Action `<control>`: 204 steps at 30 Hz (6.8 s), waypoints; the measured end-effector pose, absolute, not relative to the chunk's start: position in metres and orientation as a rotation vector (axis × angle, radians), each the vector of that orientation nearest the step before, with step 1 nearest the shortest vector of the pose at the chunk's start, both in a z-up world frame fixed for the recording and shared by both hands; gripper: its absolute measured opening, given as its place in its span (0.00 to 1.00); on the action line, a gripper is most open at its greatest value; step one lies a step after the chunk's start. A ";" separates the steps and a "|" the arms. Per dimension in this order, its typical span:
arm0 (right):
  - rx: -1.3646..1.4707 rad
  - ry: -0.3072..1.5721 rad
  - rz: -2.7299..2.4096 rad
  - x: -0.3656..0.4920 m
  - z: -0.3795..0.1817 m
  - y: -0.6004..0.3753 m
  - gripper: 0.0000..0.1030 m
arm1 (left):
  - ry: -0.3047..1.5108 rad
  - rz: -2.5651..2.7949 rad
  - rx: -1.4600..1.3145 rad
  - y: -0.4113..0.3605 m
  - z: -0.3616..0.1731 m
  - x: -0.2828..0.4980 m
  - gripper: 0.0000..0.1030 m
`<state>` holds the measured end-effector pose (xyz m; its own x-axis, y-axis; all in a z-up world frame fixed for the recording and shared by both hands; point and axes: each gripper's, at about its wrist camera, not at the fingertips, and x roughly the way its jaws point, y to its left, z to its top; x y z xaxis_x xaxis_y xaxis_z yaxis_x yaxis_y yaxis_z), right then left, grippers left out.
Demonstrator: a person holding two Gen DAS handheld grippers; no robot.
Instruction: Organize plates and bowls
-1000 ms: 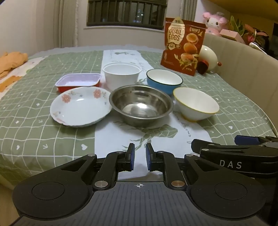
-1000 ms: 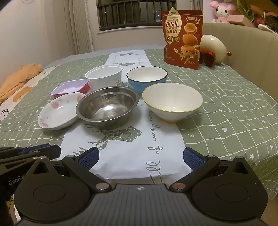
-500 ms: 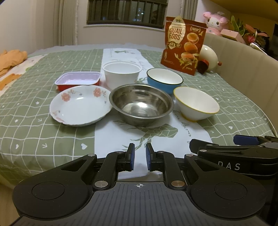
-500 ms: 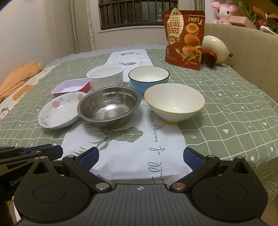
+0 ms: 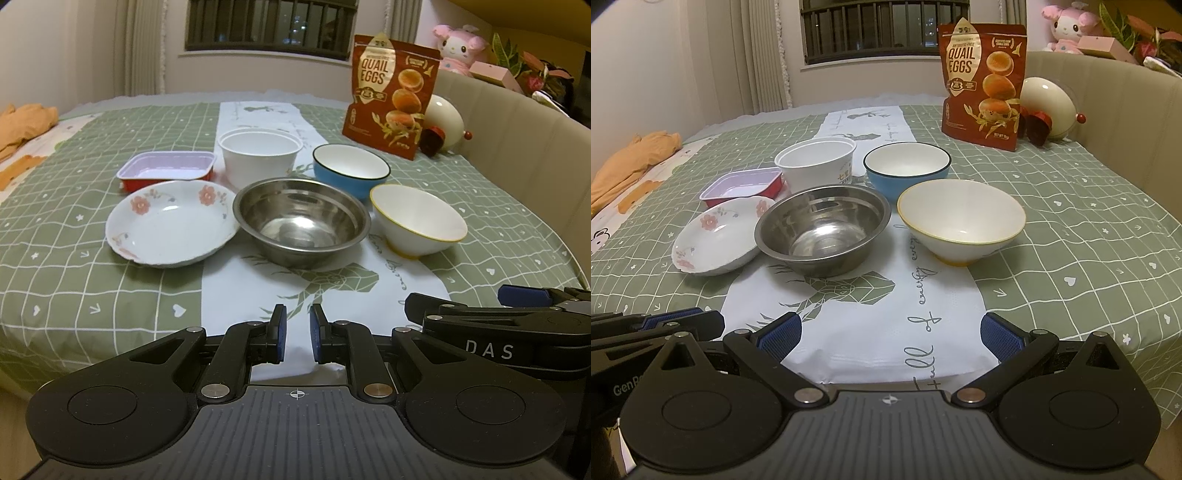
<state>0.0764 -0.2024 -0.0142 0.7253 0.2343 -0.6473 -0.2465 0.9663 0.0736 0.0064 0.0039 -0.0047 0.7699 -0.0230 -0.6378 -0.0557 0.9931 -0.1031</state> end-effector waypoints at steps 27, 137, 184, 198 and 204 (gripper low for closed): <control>-0.015 0.716 0.266 0.076 -0.016 -0.203 1.00 | 0.695 0.018 -0.119 0.005 -0.005 0.007 0.15; 0.236 0.867 0.148 0.249 -0.078 -0.125 0.52 | 0.921 -0.323 -0.369 0.130 -0.056 0.272 0.30; 0.032 0.840 0.317 0.224 -0.058 0.034 0.46 | 0.844 0.015 -0.383 0.260 -0.027 0.187 0.28; 0.028 0.829 0.313 0.223 -0.056 0.034 0.46 | 0.822 0.015 -0.390 0.265 -0.022 0.186 0.25; 0.032 0.816 0.313 0.222 -0.051 0.029 0.46 | 0.805 0.020 -0.422 0.278 -0.019 0.182 0.23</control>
